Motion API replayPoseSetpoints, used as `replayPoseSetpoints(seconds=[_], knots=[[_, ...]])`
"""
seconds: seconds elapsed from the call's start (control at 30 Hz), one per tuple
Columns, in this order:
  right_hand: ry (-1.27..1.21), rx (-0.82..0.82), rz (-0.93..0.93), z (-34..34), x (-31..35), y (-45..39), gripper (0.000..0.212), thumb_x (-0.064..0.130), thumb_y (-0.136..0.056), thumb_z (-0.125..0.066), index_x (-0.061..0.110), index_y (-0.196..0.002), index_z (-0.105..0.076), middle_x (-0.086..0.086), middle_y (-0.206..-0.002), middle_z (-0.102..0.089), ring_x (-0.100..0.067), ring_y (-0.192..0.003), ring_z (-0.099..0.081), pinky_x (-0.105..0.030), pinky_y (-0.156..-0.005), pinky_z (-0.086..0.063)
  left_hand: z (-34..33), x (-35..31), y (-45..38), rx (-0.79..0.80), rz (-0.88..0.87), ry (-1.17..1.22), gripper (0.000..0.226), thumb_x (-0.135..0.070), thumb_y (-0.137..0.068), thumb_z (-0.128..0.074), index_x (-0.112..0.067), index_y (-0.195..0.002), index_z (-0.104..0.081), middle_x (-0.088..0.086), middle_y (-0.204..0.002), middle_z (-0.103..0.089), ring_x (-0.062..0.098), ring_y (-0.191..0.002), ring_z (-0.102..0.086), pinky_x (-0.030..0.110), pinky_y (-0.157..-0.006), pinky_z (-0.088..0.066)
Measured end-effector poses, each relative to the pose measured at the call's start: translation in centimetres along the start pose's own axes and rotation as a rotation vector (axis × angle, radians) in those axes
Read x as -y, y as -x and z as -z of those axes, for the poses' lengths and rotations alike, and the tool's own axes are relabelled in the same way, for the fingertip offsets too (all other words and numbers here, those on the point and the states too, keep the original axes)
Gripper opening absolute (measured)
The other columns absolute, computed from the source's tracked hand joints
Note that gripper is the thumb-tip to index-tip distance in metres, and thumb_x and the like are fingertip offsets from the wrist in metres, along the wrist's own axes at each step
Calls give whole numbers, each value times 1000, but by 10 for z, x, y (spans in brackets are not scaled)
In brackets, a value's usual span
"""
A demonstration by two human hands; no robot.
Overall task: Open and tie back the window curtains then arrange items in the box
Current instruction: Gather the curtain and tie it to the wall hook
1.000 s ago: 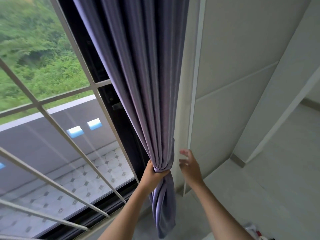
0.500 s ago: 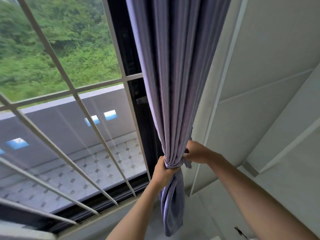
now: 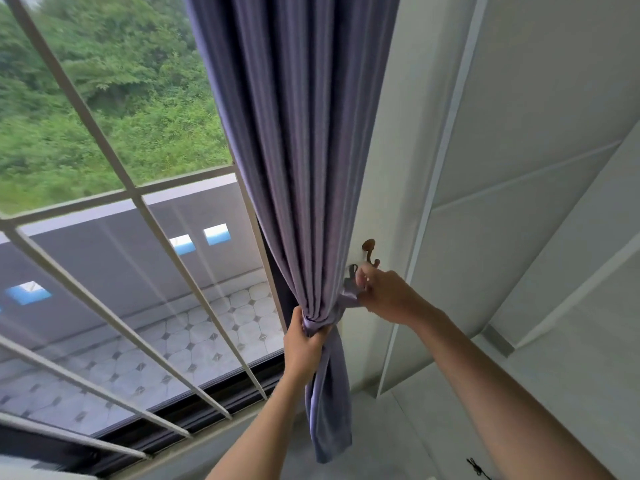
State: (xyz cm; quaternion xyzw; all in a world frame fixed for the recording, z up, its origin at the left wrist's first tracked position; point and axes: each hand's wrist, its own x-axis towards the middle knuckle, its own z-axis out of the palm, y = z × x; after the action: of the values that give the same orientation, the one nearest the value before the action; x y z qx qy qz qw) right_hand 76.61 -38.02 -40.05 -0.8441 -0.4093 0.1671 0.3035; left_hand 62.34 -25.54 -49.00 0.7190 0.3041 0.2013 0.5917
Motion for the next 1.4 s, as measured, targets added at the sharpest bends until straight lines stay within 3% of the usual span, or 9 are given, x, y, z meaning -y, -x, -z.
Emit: replayPoseSetpoints(seconds=[0.13, 0.23, 0.33, 0.5, 0.63, 0.77, 0.97, 1.1, 1.4], knots=[[-104, 96, -115, -2, -3, 5, 48, 56, -81, -62, 20, -110, -52, 2, -80, -65, -14, -74, -61, -32, -69, -50, 8, -3, -12, 134, 71, -9, 30, -8, -82, -69, -30, -97, -56, -8, -100, -67, 10, -96, -63, 19, -75, -53], [52, 142, 8, -13, -10, 6, 37, 47, -81, -58, 11, -88, -58, 4, -73, -51, -19, -78, -52, -31, -68, -41, 10, -5, -16, 176, 86, -36, 30, -8, -81, -70, -31, -96, -57, -7, -100, -67, 12, -97, -63, 30, -83, -54], [249, 74, 38, -22, -15, 7, 11, 27, -81, -63, 17, -84, -66, 2, -96, -50, -20, -98, -50, -37, -83, -45, 12, -6, -16, 180, 88, -46, 31, -7, -82, -69, -32, -96, -55, -9, -100, -66, 10, -97, -62, 29, -84, -52], [314, 78, 18, -15, -1, 6, 36, 36, -90, -41, 10, -69, -54, -4, -78, -57, -23, -78, -55, -34, -80, -38, 8, -7, -10, 185, 71, -49, 33, -5, -82, -67, -30, -100, -55, -11, -100, -65, 7, -96, -61, 16, -73, -49], [-214, 44, -226, -10, -1, 13, 16, 29, -89, -53, 15, -97, -56, -3, -77, -66, -17, -67, -63, -23, -58, -44, 9, -8, -9, 163, 78, -16, 34, -6, -83, -67, -32, -101, -55, -13, -101, -65, 3, -96, -60, 19, -76, -50], [-969, 31, -537, -3, -16, 15, 26, 8, -91, -54, 14, -115, -47, -14, -82, -67, -28, -71, -72, -42, -81, -58, 14, -7, -12, 161, 93, 4, 36, -5, -82, -67, -32, -103, -55, -11, -105, -65, 8, -101, -61, 24, -81, -50], [-1304, 156, -619, 18, -35, 18, 16, 9, -90, -61, 2, -104, -61, -7, -64, -56, -7, -40, -50, -26, -61, -57, 14, -7, -11, 151, 100, -2, 37, -5, -83, -65, -35, -99, -54, -13, -103, -64, 7, -99, -60, 25, -83, -49], [-1632, -37, -424, 28, -37, 15, 30, 11, -95, -43, -3, -114, -60, -18, -108, -70, -25, -100, -69, -43, -85, -57, 10, -8, -10, 149, 102, 0, 36, -6, -84, -65, -34, -101, -53, -13, -103, -63, 6, -98, -60, 26, -84, -49], [-1165, -251, -653, 2, -47, -12, 27, 28, -91, -64, 6, -107, -65, -8, -94, -68, -22, -88, -65, -33, -78, -54, 7, -11, -1, 106, 102, -18, 30, -6, -86, -64, -26, -105, -52, -15, -98, -61, 0, -91, -56, 13, -70, -45]])
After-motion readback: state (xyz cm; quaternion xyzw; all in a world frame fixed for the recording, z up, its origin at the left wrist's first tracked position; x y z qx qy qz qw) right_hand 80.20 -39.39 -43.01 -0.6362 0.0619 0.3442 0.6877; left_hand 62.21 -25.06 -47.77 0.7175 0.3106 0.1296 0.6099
